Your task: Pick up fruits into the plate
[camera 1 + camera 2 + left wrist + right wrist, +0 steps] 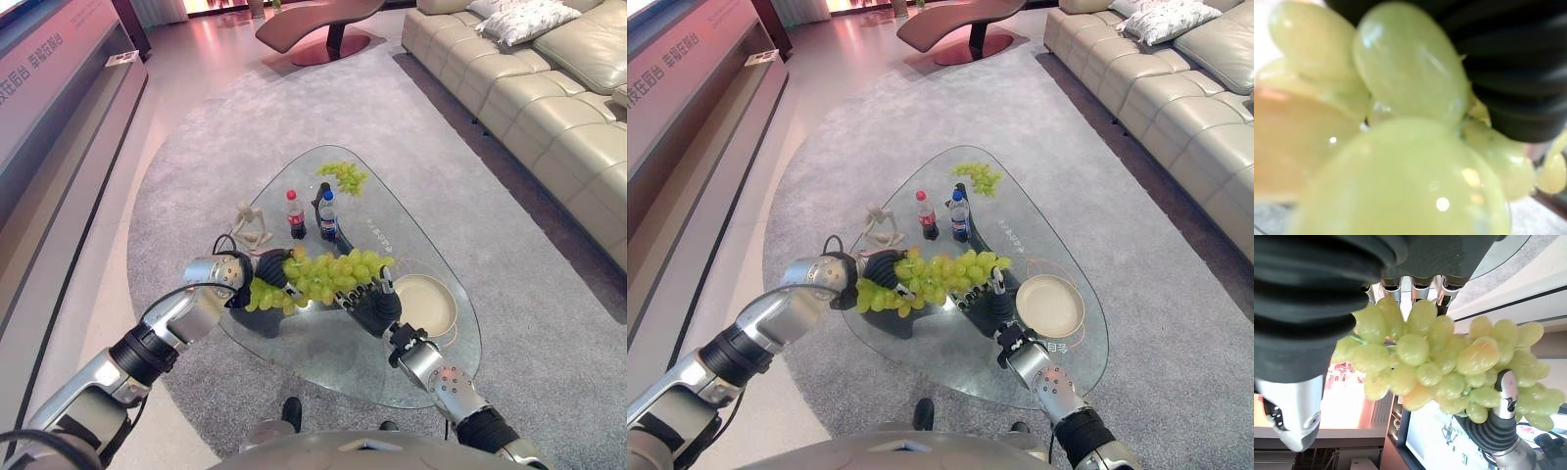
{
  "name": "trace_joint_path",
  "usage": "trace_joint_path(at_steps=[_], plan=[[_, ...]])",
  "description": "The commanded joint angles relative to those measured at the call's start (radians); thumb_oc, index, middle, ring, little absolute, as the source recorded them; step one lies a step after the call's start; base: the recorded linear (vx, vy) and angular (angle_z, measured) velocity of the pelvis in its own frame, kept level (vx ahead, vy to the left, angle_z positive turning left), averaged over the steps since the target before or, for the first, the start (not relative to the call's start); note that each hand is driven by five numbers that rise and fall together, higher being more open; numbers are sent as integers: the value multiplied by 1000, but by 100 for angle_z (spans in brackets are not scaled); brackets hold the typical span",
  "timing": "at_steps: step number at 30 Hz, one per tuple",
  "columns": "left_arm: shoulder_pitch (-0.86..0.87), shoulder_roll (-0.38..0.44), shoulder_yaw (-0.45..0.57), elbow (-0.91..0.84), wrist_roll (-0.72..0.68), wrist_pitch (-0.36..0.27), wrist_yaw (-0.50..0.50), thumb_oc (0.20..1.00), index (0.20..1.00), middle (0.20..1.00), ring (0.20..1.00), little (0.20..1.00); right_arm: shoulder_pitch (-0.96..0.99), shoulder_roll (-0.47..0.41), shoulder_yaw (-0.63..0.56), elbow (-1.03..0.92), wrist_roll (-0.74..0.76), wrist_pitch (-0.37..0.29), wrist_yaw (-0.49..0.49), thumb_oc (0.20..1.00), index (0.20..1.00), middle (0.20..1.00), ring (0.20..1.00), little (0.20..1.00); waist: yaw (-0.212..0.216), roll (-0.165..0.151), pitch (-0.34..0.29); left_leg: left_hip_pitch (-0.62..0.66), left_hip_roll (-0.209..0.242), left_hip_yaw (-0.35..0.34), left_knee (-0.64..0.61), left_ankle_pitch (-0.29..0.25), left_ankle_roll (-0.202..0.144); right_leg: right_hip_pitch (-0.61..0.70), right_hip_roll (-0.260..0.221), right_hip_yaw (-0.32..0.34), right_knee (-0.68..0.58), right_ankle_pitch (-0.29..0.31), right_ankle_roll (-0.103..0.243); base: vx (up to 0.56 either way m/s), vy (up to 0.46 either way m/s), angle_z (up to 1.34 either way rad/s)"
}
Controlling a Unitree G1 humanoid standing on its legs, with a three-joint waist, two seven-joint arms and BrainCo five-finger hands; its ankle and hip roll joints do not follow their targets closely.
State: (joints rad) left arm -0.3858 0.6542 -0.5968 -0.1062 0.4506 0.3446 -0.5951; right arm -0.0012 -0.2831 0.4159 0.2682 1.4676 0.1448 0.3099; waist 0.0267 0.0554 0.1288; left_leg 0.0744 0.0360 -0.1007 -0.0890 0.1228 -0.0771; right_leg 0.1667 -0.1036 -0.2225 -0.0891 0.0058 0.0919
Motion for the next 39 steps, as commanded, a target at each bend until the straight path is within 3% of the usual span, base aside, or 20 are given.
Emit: trace_joint_path(at_steps=[1,18,28,39], plan=[[-57,-4,10,-15,88,-51,13,200,200,200,200,200,-7,56,23,-117,-20,-31,25,1000,1000,1000,1000,1000,13,-23,-7,62,-83,44,16,-136,62,-26,26,45,19,21,23,0,0,0],[-64,4,-26,-35,316,-177,24,200,200,200,200,200,-7,52,60,-117,-60,-33,4,1000,1000,1000,1000,1000,19,-33,-5,48,-83,45,19,-128,58,-34,22,36,17,29,23,-12,-1,0],[-65,5,-59,-34,407,-228,52,200,200,200,200,200,-1,48,79,-112,-25,-13,37,1000,1000,1000,1000,1000,18,-39,-3,49,-82,44,19,-128,57,-32,23,34,16,28,23,-12,-5,0],[-49,27,-93,-76,502,-328,91,200,200,200,200,200,19,51,92,-94,-20,-28,54,1000,1000,1000,1000,1000,19,-45,2,46,-79,44,20,-128,56,-35,21,26,17,30,25,0,0,0]])
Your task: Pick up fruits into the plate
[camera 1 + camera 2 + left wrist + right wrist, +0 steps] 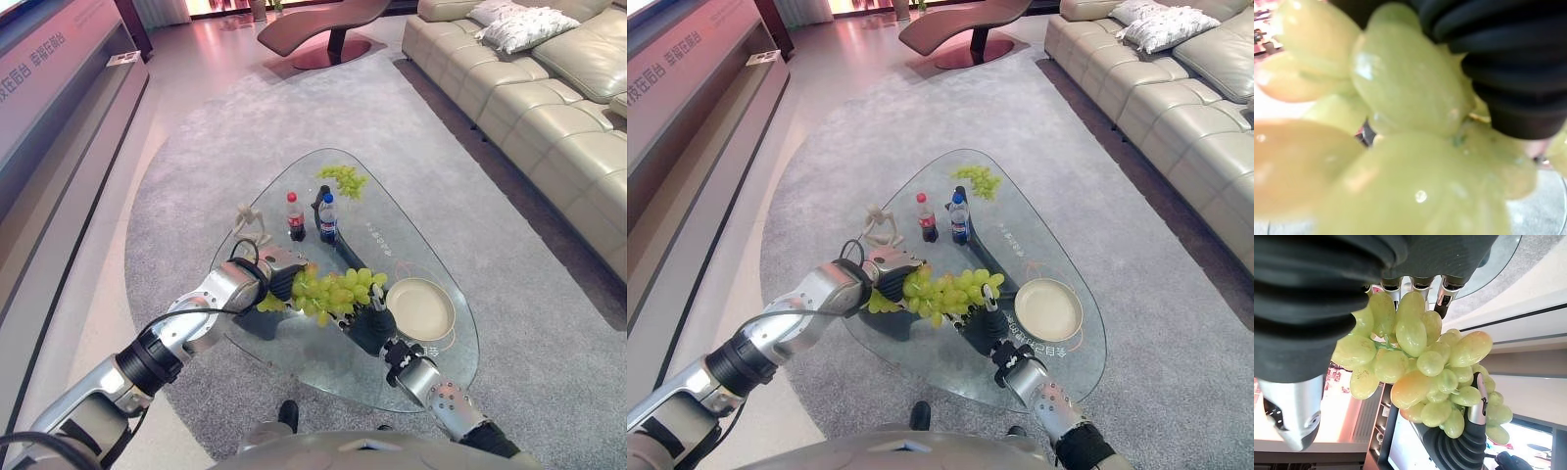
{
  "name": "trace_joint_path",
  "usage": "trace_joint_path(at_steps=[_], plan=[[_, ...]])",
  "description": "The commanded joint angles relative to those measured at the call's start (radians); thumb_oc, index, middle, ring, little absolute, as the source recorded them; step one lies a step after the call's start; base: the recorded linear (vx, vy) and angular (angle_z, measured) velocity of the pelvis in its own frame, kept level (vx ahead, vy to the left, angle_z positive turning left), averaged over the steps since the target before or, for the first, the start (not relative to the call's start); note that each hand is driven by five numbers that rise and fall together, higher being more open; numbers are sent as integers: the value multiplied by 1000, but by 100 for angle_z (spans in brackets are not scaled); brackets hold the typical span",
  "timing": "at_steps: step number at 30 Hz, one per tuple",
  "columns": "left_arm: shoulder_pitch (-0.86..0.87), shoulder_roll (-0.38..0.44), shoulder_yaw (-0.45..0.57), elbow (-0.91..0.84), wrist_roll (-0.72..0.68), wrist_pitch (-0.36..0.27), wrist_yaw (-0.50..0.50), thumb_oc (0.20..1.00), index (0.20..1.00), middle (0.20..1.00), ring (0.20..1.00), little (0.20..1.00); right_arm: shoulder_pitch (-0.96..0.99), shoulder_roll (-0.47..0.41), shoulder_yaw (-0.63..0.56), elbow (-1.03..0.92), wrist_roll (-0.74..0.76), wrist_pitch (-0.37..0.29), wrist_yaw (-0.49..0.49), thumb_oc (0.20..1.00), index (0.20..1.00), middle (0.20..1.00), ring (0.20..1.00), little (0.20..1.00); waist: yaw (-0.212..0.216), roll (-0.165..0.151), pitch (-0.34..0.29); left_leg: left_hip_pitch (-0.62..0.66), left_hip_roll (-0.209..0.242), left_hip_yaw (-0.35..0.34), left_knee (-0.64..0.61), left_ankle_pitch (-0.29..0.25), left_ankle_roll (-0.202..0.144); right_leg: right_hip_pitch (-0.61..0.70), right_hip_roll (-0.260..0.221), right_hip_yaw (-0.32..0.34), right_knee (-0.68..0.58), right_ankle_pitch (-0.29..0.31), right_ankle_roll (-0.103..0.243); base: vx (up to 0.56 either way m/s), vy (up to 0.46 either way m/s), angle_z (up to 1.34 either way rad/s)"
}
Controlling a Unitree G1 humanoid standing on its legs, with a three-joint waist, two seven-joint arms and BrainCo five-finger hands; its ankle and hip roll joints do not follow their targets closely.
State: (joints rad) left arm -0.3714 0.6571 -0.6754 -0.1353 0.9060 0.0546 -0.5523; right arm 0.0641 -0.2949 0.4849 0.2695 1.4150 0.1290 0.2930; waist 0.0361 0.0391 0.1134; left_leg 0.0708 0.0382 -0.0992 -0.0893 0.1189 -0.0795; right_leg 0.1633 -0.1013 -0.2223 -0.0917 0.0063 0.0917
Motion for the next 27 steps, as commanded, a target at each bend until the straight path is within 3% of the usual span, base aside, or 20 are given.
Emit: trace_joint_path(at_steps=[1,12,13,14,27], plan=[[-64,28,-20,-52,59,-48,59,200,200,200,200,200,-44,61,24,-96,28,-12,68,1000,1000,1000,1000,1000,8,-30,20,49,-80,42,21,-125,58,-32,19,25,20,29,25,0,0,0],[-47,11,-58,-29,86,-55,117,200,200,200,200,200,-40,52,33,-80,36,7,115,1000,1000,1000,1000,1000,2,-38,29,48,-79,42,20,-126,58,-37,23,29,21,30,24,0,0,0],[-46,11,-63,-25,88,-53,121,200,200,200,200,200,-40,50,34,-81,37,9,121,442,442,442,442,442,1,-38,29,49,-78,43,20,-126,57,-37,23,30,21,30,24,0,0,0],[-45,11,-65,-23,88,-52,121,200,200,200,200,200,-40,50,35,-81,39,9,123,200,200,200,200,200,1,-38,29,49,-78,43,20,-126,57,-37,23,30,21,30,24,0,0,0],[-23,18,-81,-4,110,-73,149,200,200,200,200,200,-44,32,38,-108,59,28,129,200,200,200,200,200,0,-43,29,47,-73,51,18,-125,56,-39,26,32,18,31,24,0,0,0]])
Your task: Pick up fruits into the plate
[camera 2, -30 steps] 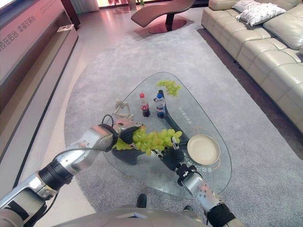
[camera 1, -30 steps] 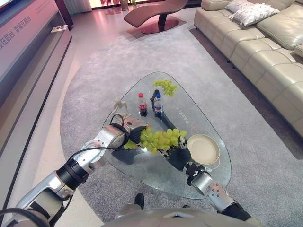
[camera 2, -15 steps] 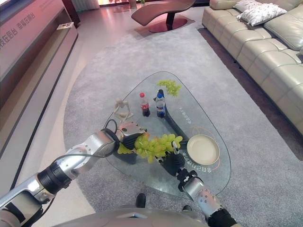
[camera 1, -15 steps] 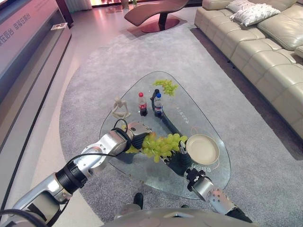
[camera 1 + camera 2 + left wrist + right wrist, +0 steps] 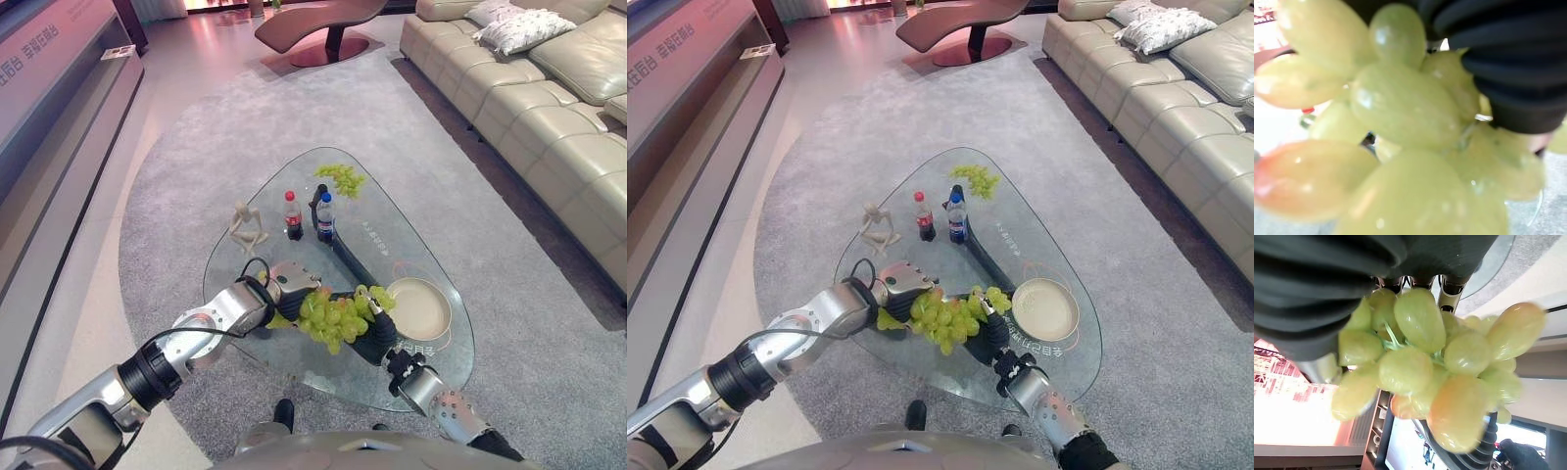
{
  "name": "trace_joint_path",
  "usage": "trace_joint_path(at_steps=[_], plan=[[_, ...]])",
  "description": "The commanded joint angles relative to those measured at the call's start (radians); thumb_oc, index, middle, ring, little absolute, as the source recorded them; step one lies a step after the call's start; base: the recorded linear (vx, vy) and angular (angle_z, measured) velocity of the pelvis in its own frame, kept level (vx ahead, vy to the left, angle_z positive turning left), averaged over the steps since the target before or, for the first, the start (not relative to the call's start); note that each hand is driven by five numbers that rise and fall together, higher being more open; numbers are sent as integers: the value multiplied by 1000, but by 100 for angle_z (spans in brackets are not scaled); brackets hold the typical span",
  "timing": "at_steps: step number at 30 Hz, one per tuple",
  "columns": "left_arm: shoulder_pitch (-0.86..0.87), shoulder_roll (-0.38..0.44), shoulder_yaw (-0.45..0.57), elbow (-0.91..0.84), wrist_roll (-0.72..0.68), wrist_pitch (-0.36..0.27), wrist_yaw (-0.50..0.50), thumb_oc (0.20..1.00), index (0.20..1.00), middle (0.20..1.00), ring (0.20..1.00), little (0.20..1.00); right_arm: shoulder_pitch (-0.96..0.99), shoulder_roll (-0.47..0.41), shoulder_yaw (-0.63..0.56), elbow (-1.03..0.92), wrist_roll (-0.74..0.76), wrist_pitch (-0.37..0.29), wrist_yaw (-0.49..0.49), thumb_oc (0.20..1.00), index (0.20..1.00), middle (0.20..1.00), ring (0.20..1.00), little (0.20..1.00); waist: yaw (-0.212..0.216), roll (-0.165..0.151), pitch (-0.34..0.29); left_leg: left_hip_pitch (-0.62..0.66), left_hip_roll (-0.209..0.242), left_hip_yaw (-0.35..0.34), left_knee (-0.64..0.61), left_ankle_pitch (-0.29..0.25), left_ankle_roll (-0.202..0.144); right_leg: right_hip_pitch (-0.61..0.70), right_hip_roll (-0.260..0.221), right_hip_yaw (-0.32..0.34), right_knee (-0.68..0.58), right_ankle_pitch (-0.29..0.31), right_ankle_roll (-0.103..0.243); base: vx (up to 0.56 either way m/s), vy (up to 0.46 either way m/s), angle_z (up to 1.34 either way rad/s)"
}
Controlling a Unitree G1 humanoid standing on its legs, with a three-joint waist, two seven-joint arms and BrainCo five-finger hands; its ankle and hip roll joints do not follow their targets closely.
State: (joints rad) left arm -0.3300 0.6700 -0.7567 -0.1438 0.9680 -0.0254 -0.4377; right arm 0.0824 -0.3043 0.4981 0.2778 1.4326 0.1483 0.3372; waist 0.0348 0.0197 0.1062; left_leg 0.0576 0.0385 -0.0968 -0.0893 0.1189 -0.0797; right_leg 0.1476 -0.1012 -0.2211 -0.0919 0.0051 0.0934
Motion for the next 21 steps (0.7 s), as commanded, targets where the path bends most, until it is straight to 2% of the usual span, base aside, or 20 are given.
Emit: trace_joint_path(at_steps=[1,21], plan=[[-66,7,0,3,46,5,31,200,200,200,200,200,-63,41,25,-116,39,10,87,200,200,200,200,200,1,-24,37,60,-73,50,18,-124,56,-24,25,30,18,33,23,0,0,0],[-59,38,11,-21,-14,17,24,200,200,200,200,200,-53,31,29,-135,41,-6,90,200,200,200,200,200,0,-20,34,58,-70,54,16,-123,53,-25,24,31,16,33,25,-1,0,-1]])
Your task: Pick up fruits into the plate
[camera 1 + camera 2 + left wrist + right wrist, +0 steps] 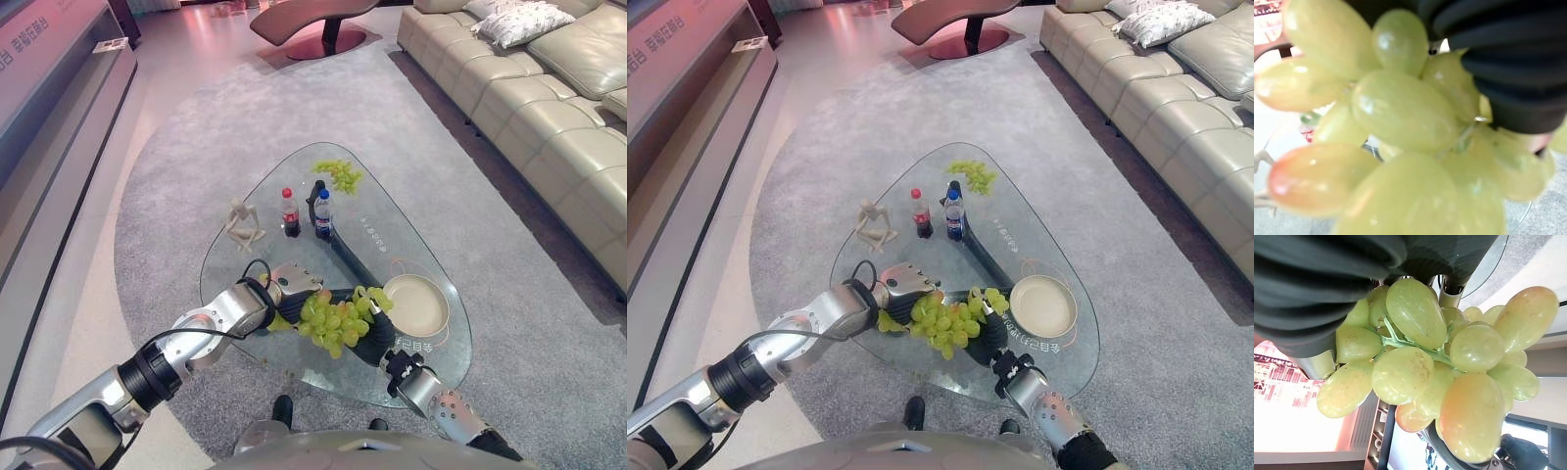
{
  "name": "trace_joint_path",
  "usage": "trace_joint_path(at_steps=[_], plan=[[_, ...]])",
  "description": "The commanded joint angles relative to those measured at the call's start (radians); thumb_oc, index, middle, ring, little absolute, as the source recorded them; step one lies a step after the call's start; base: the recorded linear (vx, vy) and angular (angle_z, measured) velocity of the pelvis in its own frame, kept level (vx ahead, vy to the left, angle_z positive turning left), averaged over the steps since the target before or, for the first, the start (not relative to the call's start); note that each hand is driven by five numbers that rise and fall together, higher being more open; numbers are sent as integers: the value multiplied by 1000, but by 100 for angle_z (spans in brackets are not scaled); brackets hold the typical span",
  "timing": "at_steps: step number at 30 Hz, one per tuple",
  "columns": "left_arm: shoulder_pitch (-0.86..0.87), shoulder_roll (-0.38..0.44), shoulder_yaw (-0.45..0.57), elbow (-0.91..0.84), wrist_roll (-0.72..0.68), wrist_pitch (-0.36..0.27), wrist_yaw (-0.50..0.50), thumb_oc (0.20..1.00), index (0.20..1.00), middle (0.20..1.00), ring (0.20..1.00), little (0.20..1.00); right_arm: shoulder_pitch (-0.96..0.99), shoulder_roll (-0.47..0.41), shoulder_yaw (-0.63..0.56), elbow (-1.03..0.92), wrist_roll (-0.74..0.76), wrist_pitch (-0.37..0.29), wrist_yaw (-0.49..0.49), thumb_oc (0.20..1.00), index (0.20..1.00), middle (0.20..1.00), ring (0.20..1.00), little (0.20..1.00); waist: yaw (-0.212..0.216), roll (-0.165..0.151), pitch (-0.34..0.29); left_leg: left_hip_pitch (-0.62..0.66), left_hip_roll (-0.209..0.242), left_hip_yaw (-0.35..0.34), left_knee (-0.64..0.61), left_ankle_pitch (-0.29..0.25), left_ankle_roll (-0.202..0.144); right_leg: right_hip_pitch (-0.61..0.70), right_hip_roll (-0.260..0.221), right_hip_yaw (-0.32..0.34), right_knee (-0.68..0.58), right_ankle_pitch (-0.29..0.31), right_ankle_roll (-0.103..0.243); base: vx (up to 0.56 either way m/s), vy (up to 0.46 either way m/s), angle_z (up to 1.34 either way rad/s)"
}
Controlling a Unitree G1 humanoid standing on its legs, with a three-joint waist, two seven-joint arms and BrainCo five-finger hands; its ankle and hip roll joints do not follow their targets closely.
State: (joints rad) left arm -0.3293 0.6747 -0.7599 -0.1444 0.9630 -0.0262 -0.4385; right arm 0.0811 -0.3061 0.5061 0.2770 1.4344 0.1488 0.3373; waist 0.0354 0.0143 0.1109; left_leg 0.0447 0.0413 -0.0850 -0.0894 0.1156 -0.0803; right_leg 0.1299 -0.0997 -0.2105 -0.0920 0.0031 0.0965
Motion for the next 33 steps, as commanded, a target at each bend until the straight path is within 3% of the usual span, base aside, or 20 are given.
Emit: trace_joint_path(at_steps=[1,2,3,12,21,27,28,33], plan=[[-58,32,16,-21,-18,26,21,542,542,542,542,542,-52,33,21,-136,38,-9,89,200,200,200,200,200,-1,-15,29,71,-73,42,16,-120,54,-7,23,21,16,35,22,0,0,0],[-57,32,17,-21,-25,29,21,950,950,950,950,950,-52,33,20,-136,38,-11,90,200,200,200,200,200,-1,-15,29,71,-73,42,17,-120,53,-7,23,21,16,35,22,0,0,0],[-55,32,20,-18,-38,32,24,1000,1000,1000,1000,1000,-51,32,20,-135,39,-15,93,200,200,200,200,200,0,-16,30,72,-73,42,17,-120,53,-6,23,21,16,35,22,0,0,0],[-20,27,62,-7,-154,55,33,1000,1000,1000,1000,1000,-45,35,-4,-146,55,-52,91,200,200,200,200,200,5,-15,24,73,-73,42,17,-119,53,-3,24,23,13,36,22,0,0,0],[60,42,170,-44,-386,79,26,1000,1000,1000,1000,1000,-19,33,-64,-174,68,-92,90,200,200,200,200,200,13,-9,21,82,-67,45,14,-127,51,8,27,23,10,27,21,12,1,0],[134,52,263,-63,-606,122,5,1000,1000,1000,1000,1000,11,32,-120,-182,49,-119,97,200,200,200,200,200,16,-6,25,80,-65,46,18,-124,51,8,27,25,10,29,19,0,0,0],[158,47,290,-61,-714,146,3,1000,1000,1000,1000,1000,23,34,-140,-180,41,-128,96,200,200,200,200,200,16,-5,25,81,-66,46,19,-124,51,8,27,27,10,29,18,33,29,0],[240,3,361,-16,-903,204,54,1000,1000,1000,1000,1000,48,43,-197,-156,24,-162,95,200,200,200,200,200,17,-2,35,78,-62,49,24,-123,53,5,27,33,12,29,15,8,7,0]])
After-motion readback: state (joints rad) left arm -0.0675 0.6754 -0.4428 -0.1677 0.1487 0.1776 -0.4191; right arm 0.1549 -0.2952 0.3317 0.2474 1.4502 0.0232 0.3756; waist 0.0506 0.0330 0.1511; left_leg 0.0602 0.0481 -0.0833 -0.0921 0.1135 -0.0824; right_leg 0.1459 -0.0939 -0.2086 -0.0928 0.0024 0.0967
